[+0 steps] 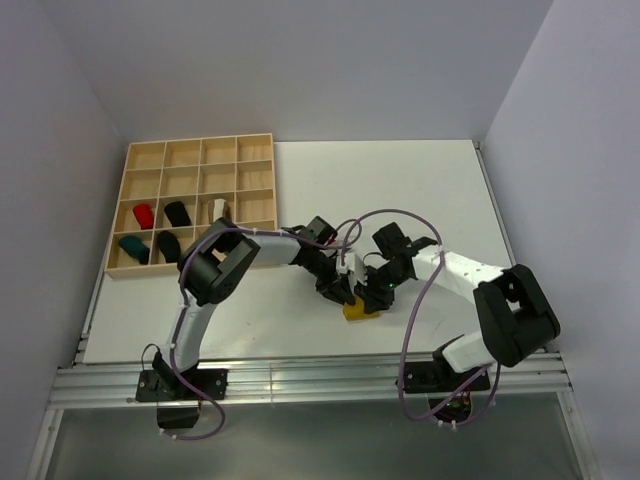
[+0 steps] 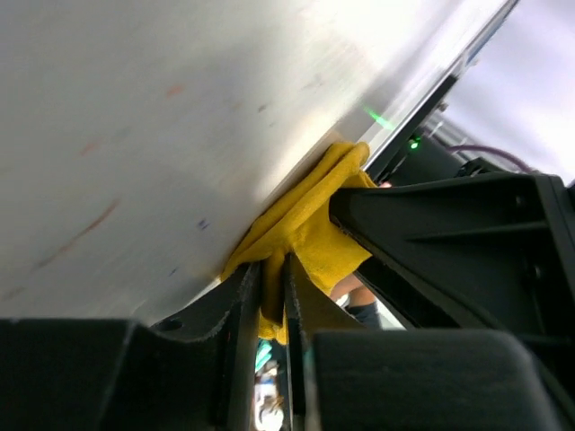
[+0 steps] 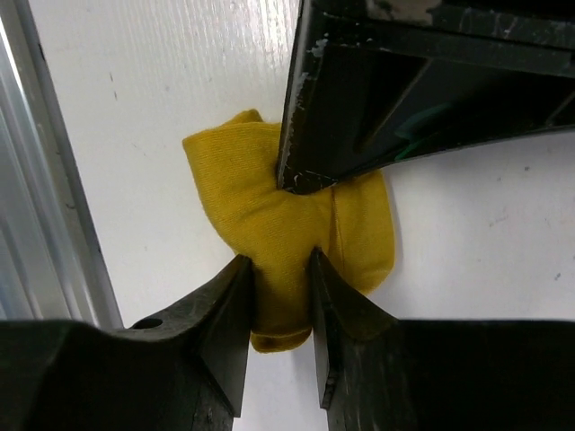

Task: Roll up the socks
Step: Roll the sock at the center of the board.

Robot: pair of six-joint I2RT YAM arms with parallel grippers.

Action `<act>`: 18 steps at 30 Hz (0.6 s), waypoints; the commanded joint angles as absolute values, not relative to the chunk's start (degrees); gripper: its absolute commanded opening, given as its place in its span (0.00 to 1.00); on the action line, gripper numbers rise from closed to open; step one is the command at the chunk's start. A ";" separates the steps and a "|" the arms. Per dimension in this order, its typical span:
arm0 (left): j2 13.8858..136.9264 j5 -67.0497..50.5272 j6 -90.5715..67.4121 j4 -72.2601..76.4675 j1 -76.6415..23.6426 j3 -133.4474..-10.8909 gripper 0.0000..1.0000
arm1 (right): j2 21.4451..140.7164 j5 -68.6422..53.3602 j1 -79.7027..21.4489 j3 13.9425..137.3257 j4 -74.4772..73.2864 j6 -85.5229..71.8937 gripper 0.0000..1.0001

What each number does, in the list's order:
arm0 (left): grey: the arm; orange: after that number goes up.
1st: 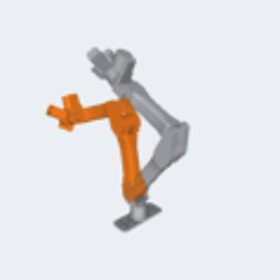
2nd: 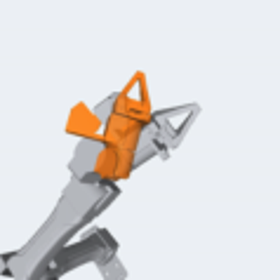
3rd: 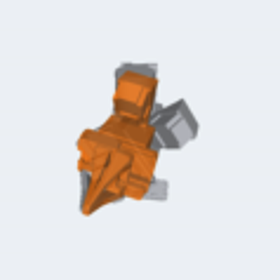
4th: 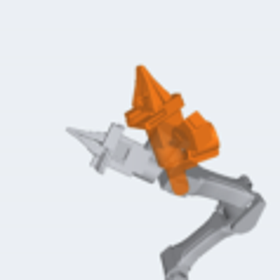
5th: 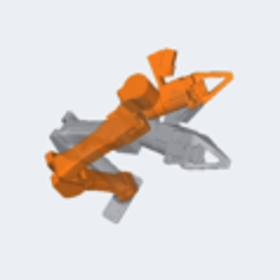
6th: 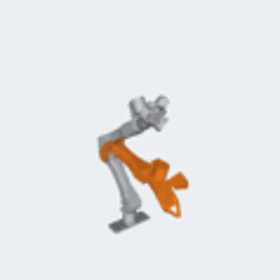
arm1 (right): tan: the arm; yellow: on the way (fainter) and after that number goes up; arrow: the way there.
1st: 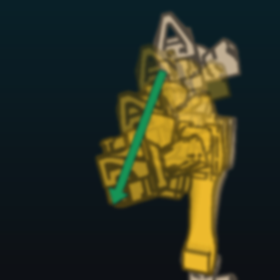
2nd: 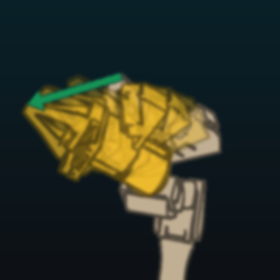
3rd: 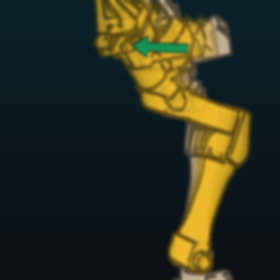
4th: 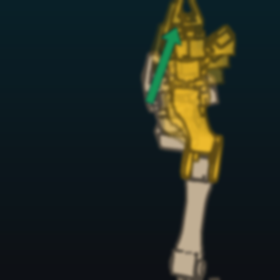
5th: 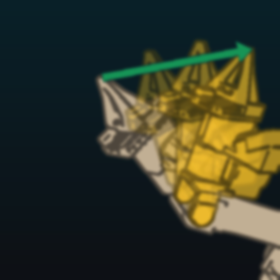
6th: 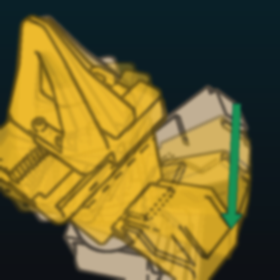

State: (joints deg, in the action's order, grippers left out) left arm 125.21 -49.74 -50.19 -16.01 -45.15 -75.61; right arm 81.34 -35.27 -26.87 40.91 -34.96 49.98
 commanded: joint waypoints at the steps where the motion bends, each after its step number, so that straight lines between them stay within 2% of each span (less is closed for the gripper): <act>1: 123.49 -43.07 -55.80 -5.46 -44.30 -70.58 0.21 | 85.33 -34.89 -26.19 42.62 -37.17 49.83 0.30; 11: 120.59 -40.70 -63.36 10.34 -44.03 -63.38 0.24 | 93.16 -36.65 -24.43 47.37 -41.04 49.04 0.28; 18: 117.34 -35.78 -61.97 17.13 -44.12 -58.28 0.27 | 99.05 -37.09 -23.21 51.85 -45.87 48.87 0.28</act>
State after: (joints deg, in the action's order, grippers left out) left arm 119.42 -45.67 -63.05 10.68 -44.23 -60.23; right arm 95.15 -40.45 -23.31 51.59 -45.32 47.79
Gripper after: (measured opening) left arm 0.261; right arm 0.333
